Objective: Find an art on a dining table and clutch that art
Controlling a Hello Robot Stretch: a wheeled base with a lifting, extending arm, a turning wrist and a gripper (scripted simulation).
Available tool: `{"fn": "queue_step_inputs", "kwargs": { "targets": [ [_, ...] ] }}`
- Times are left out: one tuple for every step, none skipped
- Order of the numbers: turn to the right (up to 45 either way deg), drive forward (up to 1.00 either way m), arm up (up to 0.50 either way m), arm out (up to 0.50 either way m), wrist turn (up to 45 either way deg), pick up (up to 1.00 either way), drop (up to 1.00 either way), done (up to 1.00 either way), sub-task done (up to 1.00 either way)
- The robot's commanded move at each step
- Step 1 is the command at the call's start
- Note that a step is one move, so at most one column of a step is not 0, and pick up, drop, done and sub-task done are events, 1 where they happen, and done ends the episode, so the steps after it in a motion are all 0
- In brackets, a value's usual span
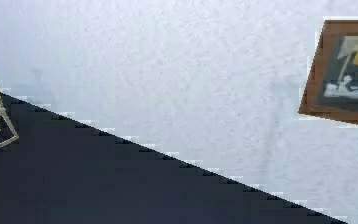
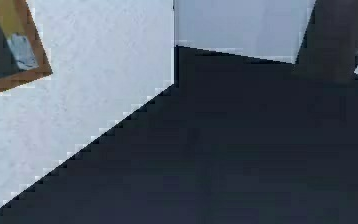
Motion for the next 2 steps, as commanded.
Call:
{"fn": "queue_step_inputs", "kwargs": {
  "targets": [
    [-45.0,0.00,0.00,0.00,0.0,0.00,0.00,0.00,0.00],
    [-45.0,0.00,0.00,0.00,0.0,0.00,0.00,0.00,0.00]
  ]
}}
